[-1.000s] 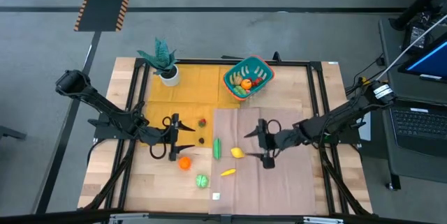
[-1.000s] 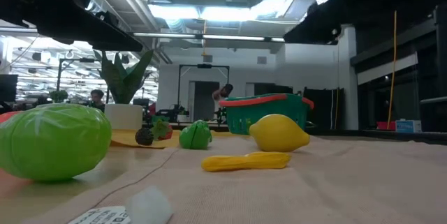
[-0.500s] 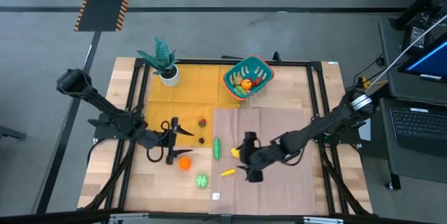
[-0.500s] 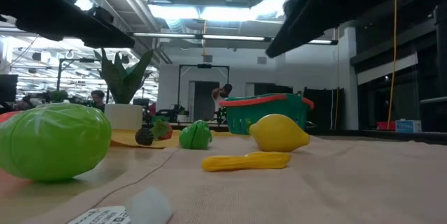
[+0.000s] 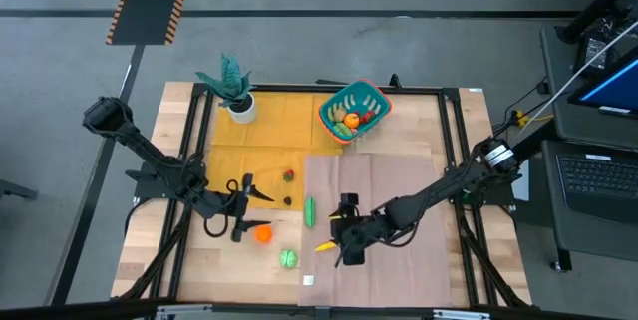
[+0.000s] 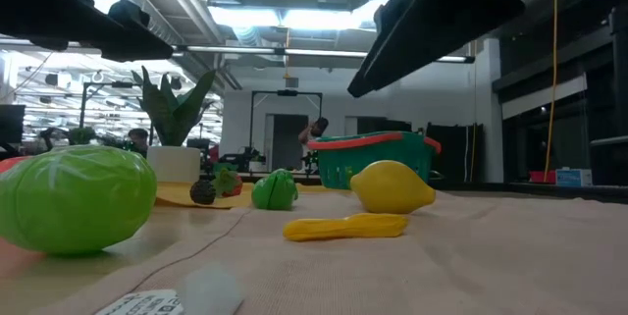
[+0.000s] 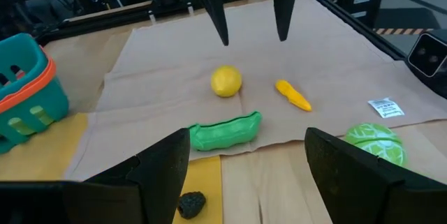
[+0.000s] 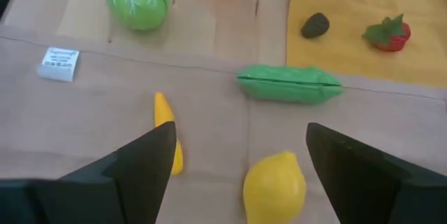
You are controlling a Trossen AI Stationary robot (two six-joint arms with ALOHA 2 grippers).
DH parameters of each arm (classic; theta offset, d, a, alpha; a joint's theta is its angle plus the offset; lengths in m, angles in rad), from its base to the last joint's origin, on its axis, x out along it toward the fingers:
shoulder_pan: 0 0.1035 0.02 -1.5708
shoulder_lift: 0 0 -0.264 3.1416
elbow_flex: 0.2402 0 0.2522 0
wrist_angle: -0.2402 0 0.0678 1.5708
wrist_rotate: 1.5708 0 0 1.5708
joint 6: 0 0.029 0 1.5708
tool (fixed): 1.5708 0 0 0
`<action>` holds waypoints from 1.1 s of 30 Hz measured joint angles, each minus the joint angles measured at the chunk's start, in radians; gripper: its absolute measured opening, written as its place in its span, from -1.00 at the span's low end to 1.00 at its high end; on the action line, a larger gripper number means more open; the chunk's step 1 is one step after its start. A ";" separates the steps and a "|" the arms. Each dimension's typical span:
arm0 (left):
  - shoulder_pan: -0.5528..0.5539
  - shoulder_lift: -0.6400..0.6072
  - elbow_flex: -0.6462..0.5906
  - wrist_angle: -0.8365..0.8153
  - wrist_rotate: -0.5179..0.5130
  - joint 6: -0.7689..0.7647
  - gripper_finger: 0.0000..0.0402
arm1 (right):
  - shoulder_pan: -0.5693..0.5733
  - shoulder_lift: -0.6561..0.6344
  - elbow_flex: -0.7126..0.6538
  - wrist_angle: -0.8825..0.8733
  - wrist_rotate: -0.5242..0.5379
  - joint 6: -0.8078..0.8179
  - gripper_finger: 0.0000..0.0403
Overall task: Pick and placing Produce into tupperware
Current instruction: Put the lemon into the basket
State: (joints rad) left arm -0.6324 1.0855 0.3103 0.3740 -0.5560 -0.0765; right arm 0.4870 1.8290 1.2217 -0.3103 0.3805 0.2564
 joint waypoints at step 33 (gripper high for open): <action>0.002 0.000 0.000 0.000 0.000 0.000 0.37 | -0.020 -0.002 -0.003 0.038 0.000 0.060 0.59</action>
State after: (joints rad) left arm -0.6308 1.0855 0.3103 0.3740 -0.5564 -0.0765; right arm 0.4665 1.8275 1.2190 -0.2726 0.3805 0.3169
